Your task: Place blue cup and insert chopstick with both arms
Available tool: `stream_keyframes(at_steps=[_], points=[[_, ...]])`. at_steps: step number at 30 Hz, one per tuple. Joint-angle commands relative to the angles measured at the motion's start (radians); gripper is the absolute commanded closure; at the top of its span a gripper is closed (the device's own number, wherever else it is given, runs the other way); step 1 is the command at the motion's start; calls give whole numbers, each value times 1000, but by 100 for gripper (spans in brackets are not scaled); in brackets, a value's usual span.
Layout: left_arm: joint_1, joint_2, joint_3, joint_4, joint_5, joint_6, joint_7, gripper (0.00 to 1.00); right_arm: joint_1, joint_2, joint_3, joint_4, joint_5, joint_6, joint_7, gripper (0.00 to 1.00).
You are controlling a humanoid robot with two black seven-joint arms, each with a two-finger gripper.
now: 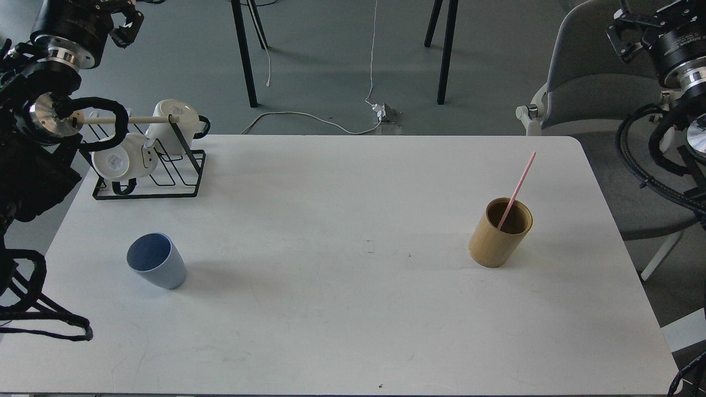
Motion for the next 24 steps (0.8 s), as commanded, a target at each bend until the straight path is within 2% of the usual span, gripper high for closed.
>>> stream_keyframes(at_steps=[1,9,17,24], points=[[-4,-3,0,-2,-1,0,-4,1,2,0,5,4,2,0,1,1],[0,2,1,-13,1,0,5,1,8,-1,1,11,2,0,-1,1],[7,69,102,-39,143,0,13,1,3,0,1,21,2,11,1,1],[6,227,129,-247,501,0,13,1,-3,2,5,23,2,15,5,1]])
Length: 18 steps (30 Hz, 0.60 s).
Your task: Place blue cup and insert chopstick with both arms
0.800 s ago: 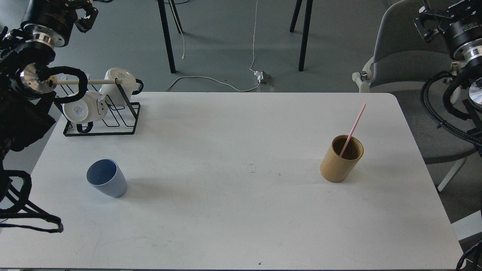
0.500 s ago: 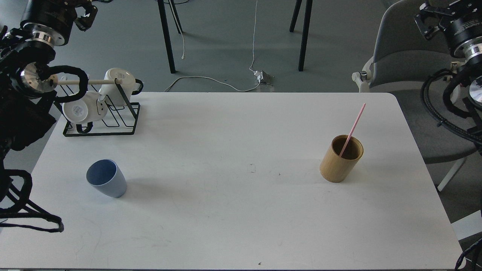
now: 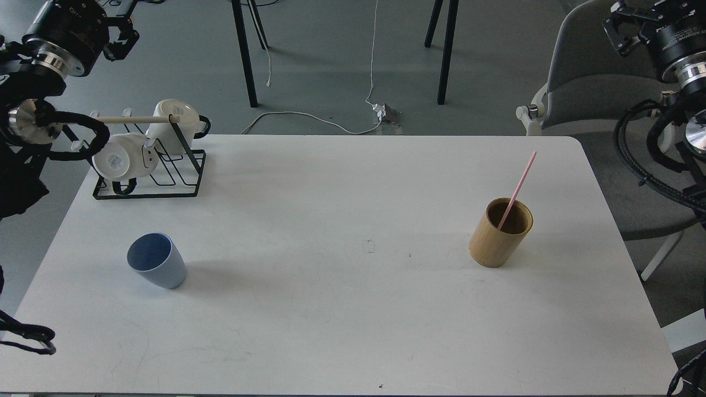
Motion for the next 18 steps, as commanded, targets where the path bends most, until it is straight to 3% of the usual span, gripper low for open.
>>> stream_keyframes(at_steps=[1,11,18], points=[[-2,88,0,-136,197,0,-3,1,-2,0,4,0,1,3,2,1],[50,373,26,-668,733,0,-6,4,-40,2,6,0,1,56,7,1],[176,565,36,-865,1153,0,-18,6,-102,2,13,-2,1,90,25,1]])
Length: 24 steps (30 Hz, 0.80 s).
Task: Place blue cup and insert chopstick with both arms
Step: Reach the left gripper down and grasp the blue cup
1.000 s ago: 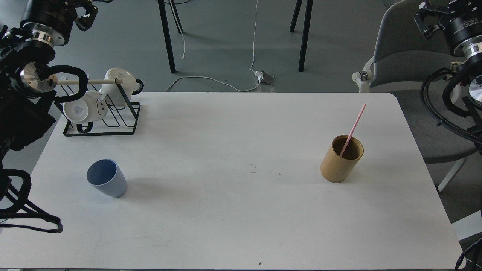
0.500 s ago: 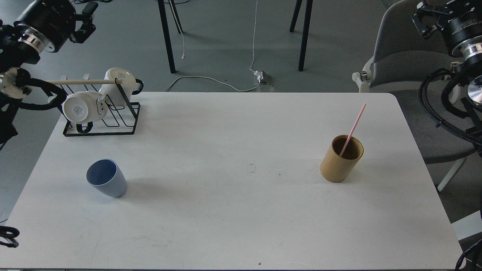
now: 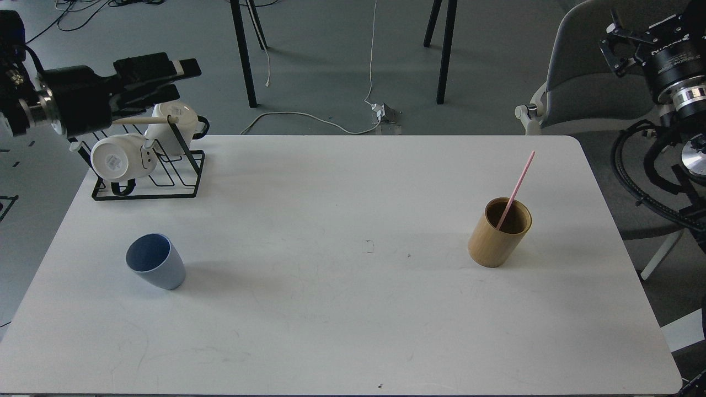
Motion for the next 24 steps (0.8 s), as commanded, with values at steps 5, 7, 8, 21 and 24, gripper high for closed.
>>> stream_keyframes(at_steps=[5,7,8,21,24], points=[[146,96,2,-44,310,12,-19,8,-14,0,3,-1,0,5,4,1],[191,95,2,-31,403,68,-22,9,-16,-2,3,-1,0,5,4,1],[215,92,2,-22,449,90,-22,10,-16,-2,3,-1,0,5,4,1],[354,8,36,146,548,171,-109,21,-16,-2,3,-1,-1,4,4,1],[354,-17,44,173,551,171,-109,25,-16,0,3,-1,-1,3,4,1]])
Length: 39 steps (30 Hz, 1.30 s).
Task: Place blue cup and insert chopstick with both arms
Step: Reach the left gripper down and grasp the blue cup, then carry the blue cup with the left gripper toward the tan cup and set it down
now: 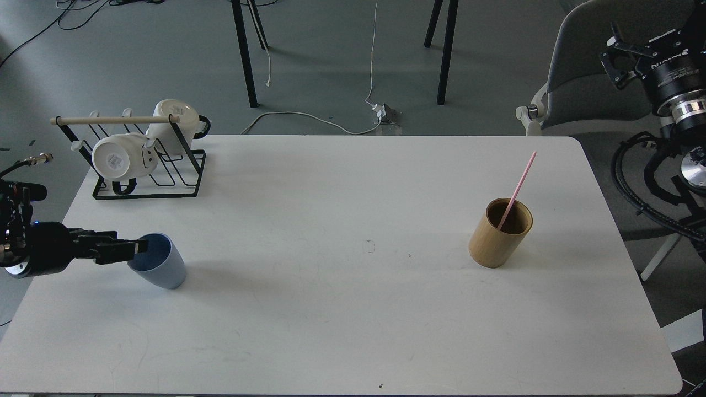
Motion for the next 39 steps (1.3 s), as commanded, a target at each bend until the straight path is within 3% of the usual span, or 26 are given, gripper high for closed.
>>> stream_keyframes(at_steps=[1,7,17,24,31,37,39], points=[[1,-31,15,30,2,2,-3,28,0,1,0,0,-1,-2,0,1],[1,-67,53,81,1,-1,-3,64,0,0,0,-1,-1,-2,0,1],[-23,-85,58,104,0,-19,-3,94,0,-14,0,-9,-1,0,0,1],[-176,-108,59,80,8,-170,-3,100,-2,-28,0,-9,-1,0,0,1],[-382,-186,61,-2,54,-170,-3,100,8,-106,12,-11,-1,-2,-8,1],[-460,-384,64,-81,247,-170,-3,100,11,-152,-2,-11,-1,-5,-20,1],[-460,-454,71,-124,292,-170,28,100,9,-161,-2,-9,-1,-11,-22,1]])
